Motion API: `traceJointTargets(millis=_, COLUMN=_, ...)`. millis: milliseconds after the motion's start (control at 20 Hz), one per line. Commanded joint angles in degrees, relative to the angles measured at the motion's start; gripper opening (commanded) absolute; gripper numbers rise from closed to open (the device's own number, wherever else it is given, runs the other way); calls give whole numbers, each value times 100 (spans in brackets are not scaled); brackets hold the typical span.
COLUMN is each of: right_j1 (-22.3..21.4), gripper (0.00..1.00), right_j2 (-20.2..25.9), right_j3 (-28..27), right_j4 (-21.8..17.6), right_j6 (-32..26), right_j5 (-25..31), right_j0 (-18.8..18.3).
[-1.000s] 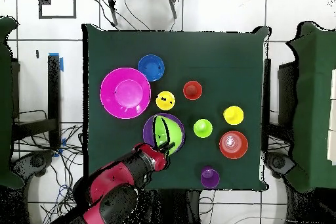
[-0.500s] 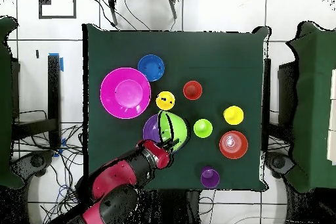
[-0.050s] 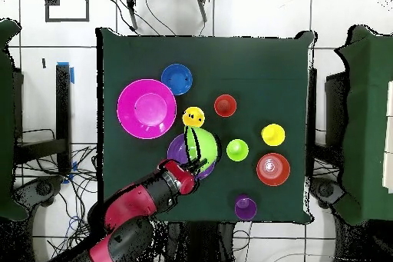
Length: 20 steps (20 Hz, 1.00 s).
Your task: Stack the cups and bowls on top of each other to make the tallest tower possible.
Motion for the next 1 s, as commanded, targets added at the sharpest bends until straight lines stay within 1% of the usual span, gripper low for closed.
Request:
traceJointTargets(millis=50, right_j1=603, gripper=0, right_j2=477, right_j3=-327, right_j4=605, right_j6=1423, right_j5=-385, right_j0=88)
traceJointTargets(millis=250, right_j1=876, gripper=0, right_j2=313, right_j3=-340, right_j4=816, right_j6=1441, right_j5=-328, right_j0=227)
traceJointTargets(millis=450, right_j1=1301, gripper=0, right_j2=60, right_j3=-390, right_j4=1077, right_j6=1491, right_j5=-232, right_j0=371)
traceJointTargets(millis=1000, right_j1=1483, gripper=0, right_j2=127, right_j3=-354, right_j4=1280, right_j6=1522, right_j5=-295, right_j0=402)
